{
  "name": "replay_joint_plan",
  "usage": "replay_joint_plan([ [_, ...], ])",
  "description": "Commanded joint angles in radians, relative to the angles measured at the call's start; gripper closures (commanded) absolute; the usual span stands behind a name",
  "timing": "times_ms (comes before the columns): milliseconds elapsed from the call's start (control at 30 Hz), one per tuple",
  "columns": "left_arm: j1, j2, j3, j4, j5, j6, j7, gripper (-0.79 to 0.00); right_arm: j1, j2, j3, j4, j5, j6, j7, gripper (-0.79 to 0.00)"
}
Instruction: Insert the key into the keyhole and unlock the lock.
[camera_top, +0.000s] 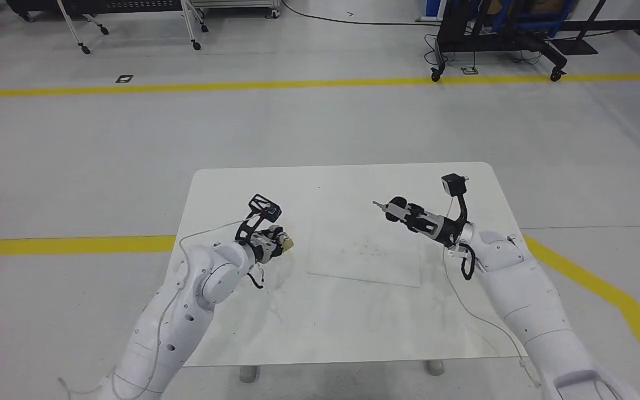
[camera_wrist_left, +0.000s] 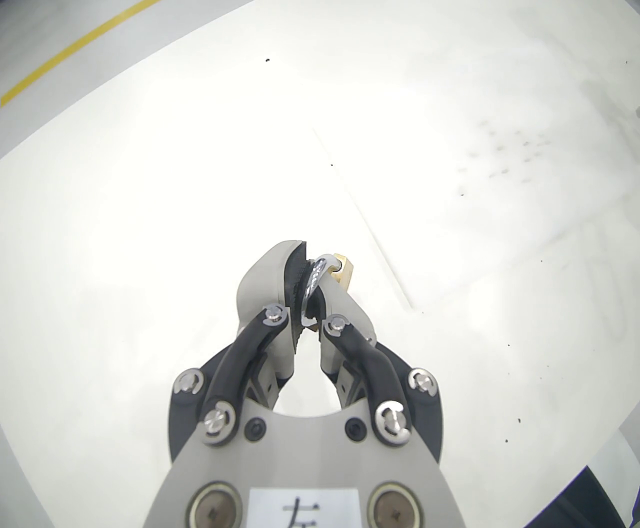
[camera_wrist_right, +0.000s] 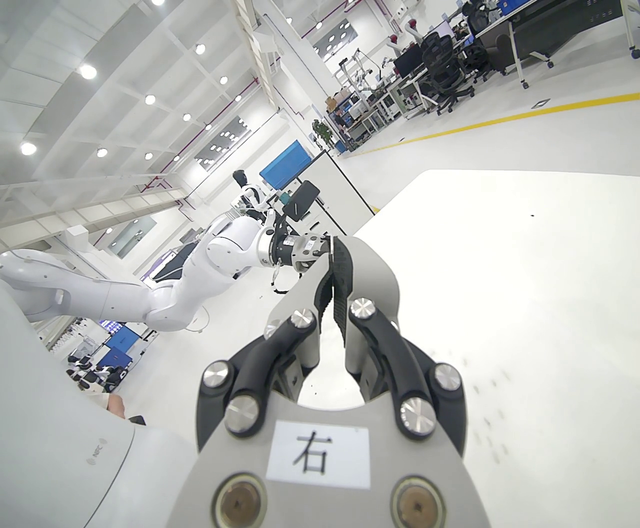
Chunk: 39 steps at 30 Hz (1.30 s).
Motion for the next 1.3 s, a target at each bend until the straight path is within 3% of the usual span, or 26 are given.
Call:
replay_joint_plan([
  [0, 0.0, 0.0, 0.0, 0.0, 0.0, 0.0, 0.0, 0.0, 0.0, 0.0, 0.0, 0.0, 0.0, 0.0, 0.0, 0.0],
  [100, 0.003, -0.007, -0.034, 0.038, -0.188, -0.006, 0.044, 0.0, 0.0, 0.0, 0.0, 0.0, 0.0, 0.0, 0.0, 0.0],
  [167, -0.024, -0.017, -0.057, 0.111, -0.404, -0.047, 0.045, 0.0, -0.007, -0.001, -0.006, -0.012, -0.031, 0.053, -0.021, 0.0],
  [367, -0.202, -0.079, -0.009, 0.423, -1.063, -0.091, -0.07, 0.0, -0.019, -0.002, 0.002, -0.015, -0.072, 0.099, -0.104, 0.0],
  [500, -0.334, -0.122, 0.043, 0.618, -1.291, -0.1, -0.167, 0.0, -0.025, -0.003, 0.012, -0.011, -0.074, 0.106, -0.152, 0.0],
  [533, -0.36, -0.131, 0.058, 0.658, -1.326, -0.095, -0.2, 0.0, -0.025, -0.003, 0.012, -0.011, -0.074, 0.106, -0.152, 0.0],
  [933, -0.355, -0.131, 0.057, 0.657, -1.336, -0.091, -0.199, 0.0, -0.025, -0.003, 0.012, -0.011, -0.074, 0.106, -0.152, 0.0],
  [1067, -0.331, -0.151, 0.046, 0.684, -1.581, 0.005, -0.289, 0.0, -0.035, -0.013, -0.016, -0.118, -0.131, 0.152, -0.216, 0.0],
  [1267, -0.388, -0.198, 0.104, 0.801, -1.739, 0.099, -0.385, 0.0, -0.018, -0.04, -0.079, -0.133, -0.142, 0.198, -0.319, 0.0],
])
